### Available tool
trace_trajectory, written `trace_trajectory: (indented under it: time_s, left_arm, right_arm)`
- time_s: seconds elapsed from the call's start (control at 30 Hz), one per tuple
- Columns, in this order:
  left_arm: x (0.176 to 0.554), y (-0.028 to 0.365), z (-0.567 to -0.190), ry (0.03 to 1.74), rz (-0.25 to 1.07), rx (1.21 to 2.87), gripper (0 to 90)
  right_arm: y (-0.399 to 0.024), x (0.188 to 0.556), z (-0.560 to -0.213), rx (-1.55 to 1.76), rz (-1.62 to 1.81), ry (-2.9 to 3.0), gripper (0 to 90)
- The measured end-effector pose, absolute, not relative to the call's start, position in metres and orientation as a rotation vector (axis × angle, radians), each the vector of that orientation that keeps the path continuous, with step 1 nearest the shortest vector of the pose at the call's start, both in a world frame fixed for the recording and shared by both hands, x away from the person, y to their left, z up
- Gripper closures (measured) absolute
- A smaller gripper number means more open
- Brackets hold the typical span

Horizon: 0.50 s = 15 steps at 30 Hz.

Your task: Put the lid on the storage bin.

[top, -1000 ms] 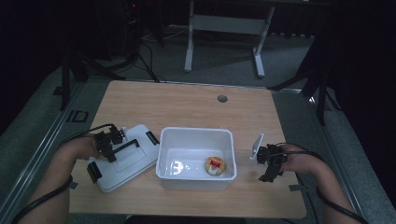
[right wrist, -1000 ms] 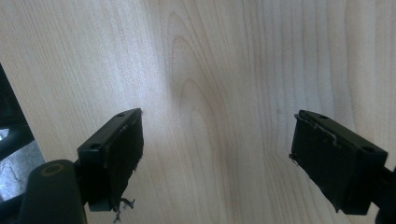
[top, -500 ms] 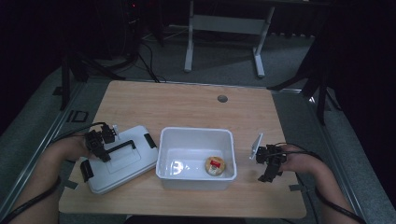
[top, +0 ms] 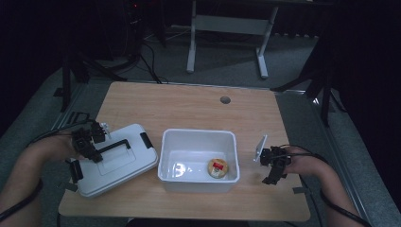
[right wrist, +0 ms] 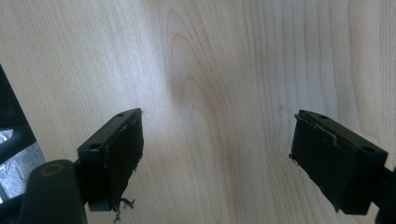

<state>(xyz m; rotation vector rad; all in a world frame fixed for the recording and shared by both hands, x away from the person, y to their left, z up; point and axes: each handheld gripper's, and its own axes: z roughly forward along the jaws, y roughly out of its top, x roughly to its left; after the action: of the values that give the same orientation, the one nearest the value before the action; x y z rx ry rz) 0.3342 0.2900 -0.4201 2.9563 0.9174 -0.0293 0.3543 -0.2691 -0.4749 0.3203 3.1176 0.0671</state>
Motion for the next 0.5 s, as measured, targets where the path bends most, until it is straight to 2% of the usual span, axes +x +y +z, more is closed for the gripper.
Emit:
trace_trajectory:
  time_s: [0.5]
  left_arm:
    - [0.318,0.3,-0.368,0.895,0.036,2.918,83.3]
  right_arm:
    - [-0.272,0.352,-0.478,0.334,0.075,3.118,16.4]
